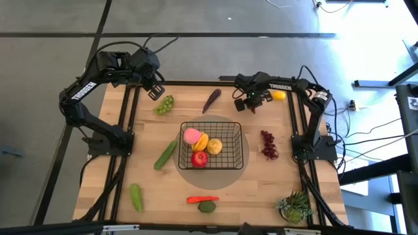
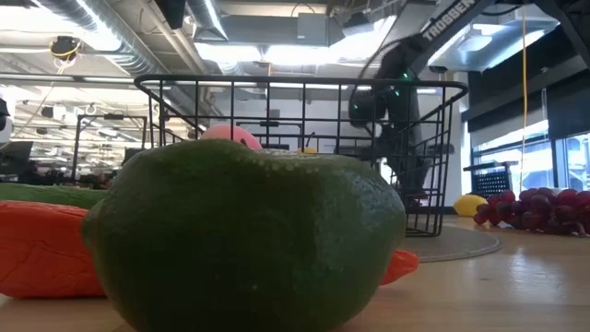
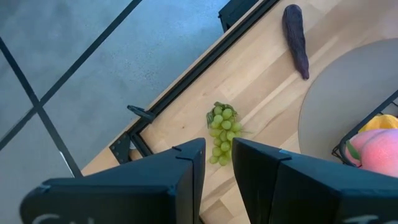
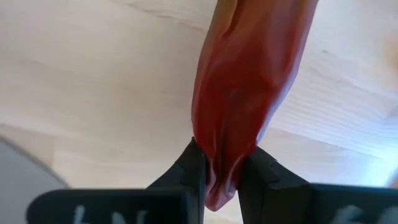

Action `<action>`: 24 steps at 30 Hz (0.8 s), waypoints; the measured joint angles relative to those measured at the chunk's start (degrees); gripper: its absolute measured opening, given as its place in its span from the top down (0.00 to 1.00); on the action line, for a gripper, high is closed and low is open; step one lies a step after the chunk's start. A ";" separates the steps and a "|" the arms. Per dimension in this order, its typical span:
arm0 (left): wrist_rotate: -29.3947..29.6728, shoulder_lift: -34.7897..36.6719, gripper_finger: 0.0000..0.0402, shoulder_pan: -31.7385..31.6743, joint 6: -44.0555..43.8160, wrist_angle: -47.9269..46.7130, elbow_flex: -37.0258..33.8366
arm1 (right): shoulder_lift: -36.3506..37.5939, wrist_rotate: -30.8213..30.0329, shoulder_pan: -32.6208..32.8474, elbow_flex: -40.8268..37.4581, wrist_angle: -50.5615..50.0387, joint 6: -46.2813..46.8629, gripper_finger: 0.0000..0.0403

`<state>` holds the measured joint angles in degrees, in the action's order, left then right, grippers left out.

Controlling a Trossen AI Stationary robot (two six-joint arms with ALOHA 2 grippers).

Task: Build produce basket
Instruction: Put the red chili pepper into the black wire basket

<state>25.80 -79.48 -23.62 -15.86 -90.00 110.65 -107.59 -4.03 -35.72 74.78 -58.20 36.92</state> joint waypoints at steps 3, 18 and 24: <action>0.01 0.00 0.83 0.02 0.00 0.00 0.00 | 0.23 -3.59 3.12 3.69 -3.89 0.29 0.88; 0.02 0.00 0.83 0.02 -0.01 -0.02 0.00 | 8.36 -24.56 21.63 27.10 -16.94 11.96 0.88; 0.02 0.00 0.83 0.02 0.27 -0.02 0.00 | 8.90 -36.73 33.36 31.99 -14.83 16.86 0.88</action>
<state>25.82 -79.48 -23.59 -15.59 -90.02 110.65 -98.70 -40.76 -2.36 106.77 -73.03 53.79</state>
